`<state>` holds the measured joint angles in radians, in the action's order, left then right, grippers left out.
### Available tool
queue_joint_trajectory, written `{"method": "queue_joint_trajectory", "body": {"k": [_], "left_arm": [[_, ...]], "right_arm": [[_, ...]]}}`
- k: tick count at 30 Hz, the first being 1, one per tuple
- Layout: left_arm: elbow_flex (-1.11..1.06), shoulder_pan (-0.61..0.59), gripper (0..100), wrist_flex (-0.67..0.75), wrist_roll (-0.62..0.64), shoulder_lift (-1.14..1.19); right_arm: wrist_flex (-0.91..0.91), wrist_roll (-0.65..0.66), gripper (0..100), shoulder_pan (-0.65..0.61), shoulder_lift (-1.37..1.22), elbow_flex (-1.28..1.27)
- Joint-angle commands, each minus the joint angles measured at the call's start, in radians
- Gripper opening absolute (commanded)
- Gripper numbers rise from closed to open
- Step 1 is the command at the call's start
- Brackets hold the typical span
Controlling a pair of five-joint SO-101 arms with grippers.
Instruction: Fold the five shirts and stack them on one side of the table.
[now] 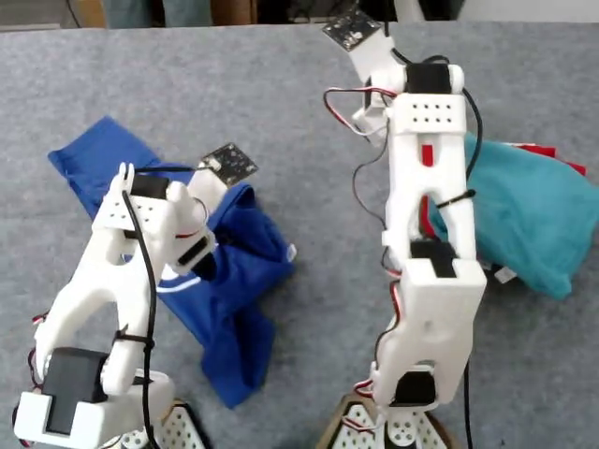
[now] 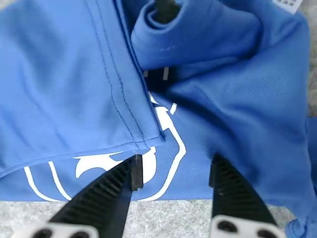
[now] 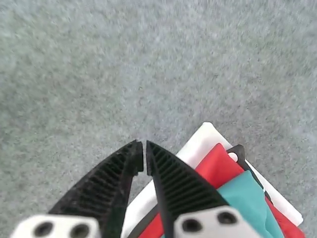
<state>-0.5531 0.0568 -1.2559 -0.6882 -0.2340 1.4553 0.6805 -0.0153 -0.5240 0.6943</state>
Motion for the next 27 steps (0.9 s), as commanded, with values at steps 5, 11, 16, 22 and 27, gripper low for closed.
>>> {"method": "queue_joint_trajectory", "body": {"k": [5, 11, 16, 22, 27], "left_arm": [[0.002, -0.016, 23, 0.066, -0.038, -0.003], [0.013, -0.035, 23, 0.15, -0.074, 0.06], [0.039, -0.039, 23, 0.18, -0.071, 0.18], [0.114, -0.039, 23, 0.178, -0.068, 0.247], [0.122, -0.039, 23, 0.178, -0.138, 0.279]], "right_arm": [[-0.018, 0.008, 1.5, 0.023, 0.01, 0.036], [-0.021, 0.008, 1.5, 0.029, 0.01, 0.036], [-0.023, 0.008, 1.5, 0.029, 0.008, 0.038], [-0.025, 0.008, 1.5, 0.029, 0.007, 0.038], [-0.041, 0.008, 1.5, 0.029, 0.007, 0.03]]}}
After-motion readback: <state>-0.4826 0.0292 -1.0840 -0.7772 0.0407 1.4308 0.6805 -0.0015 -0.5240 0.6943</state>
